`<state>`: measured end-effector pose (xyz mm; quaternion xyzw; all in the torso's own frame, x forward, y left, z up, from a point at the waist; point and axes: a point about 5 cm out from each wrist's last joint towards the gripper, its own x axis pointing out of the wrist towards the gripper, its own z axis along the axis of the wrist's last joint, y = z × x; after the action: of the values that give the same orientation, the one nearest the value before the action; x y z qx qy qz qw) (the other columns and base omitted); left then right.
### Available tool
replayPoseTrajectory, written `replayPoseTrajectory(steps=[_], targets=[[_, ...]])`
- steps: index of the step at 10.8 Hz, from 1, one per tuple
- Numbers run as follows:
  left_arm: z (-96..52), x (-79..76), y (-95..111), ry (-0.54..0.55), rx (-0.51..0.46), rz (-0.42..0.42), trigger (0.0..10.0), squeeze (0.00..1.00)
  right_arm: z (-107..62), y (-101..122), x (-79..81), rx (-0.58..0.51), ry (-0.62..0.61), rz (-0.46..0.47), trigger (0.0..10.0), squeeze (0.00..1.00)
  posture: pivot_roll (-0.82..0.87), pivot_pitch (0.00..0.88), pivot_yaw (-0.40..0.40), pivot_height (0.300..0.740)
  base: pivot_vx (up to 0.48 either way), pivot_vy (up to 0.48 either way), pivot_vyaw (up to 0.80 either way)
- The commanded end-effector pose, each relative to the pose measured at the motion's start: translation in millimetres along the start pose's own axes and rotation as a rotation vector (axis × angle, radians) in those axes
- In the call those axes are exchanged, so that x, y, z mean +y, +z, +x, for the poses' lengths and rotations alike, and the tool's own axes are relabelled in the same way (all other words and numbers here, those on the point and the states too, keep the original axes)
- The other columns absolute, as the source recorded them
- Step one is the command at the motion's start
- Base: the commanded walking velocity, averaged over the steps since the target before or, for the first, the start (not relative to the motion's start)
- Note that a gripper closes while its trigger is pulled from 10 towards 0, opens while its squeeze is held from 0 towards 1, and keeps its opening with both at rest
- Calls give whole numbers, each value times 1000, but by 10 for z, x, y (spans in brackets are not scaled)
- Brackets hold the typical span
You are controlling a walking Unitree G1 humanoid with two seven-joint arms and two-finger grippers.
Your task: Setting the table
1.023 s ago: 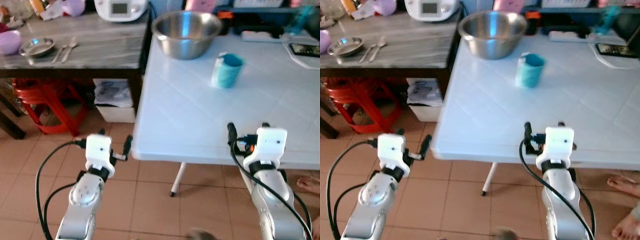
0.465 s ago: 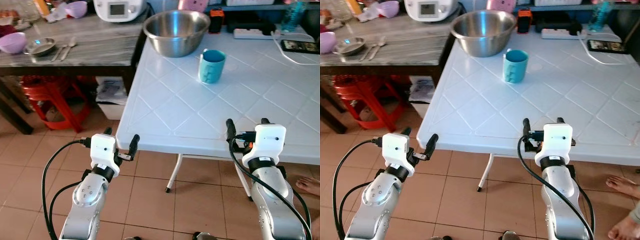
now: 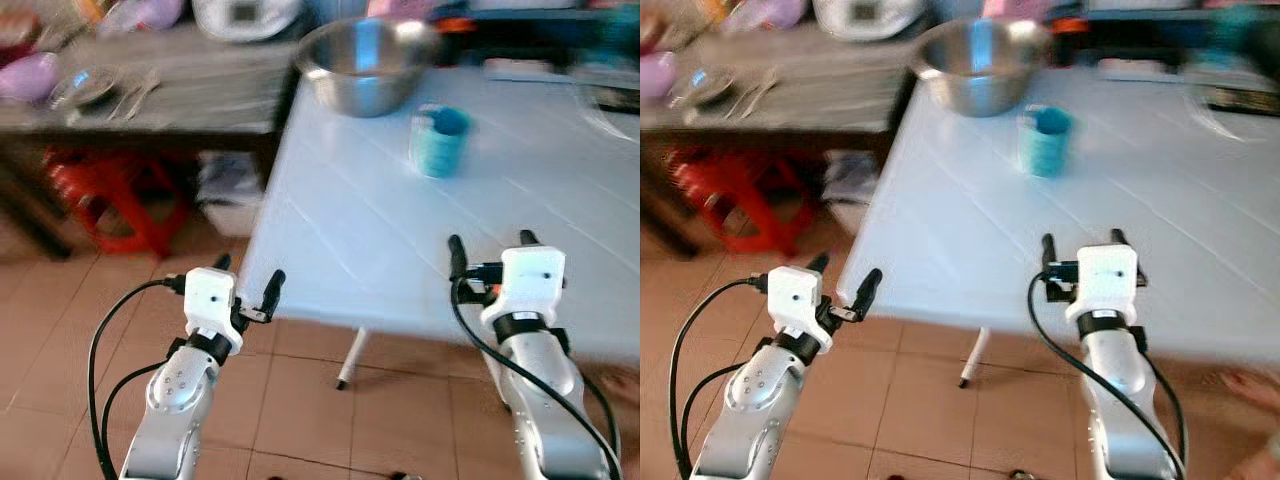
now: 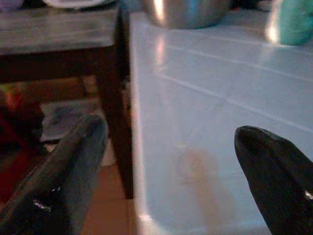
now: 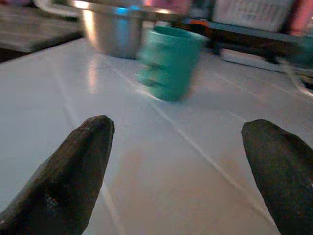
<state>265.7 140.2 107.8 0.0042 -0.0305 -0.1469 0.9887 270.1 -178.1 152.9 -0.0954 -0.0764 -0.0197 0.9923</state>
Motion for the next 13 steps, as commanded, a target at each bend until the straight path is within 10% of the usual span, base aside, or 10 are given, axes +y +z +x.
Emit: replayPoseTrajectory(steps=[1, 13], targets=[[-13, 22, 6, 2, -2, 6, 10000, 0, -2, 1, 11, -5, 7, 2, 10000, 0, -96, 147, 95, 740, 352, 0, 0], [-159, -45, -115, -195, 45, 53, 10000, 0, 106, 45, 55, -18, -73, 29, 10000, 0, -95, 184, 103, 740, 119, 0, 0]])
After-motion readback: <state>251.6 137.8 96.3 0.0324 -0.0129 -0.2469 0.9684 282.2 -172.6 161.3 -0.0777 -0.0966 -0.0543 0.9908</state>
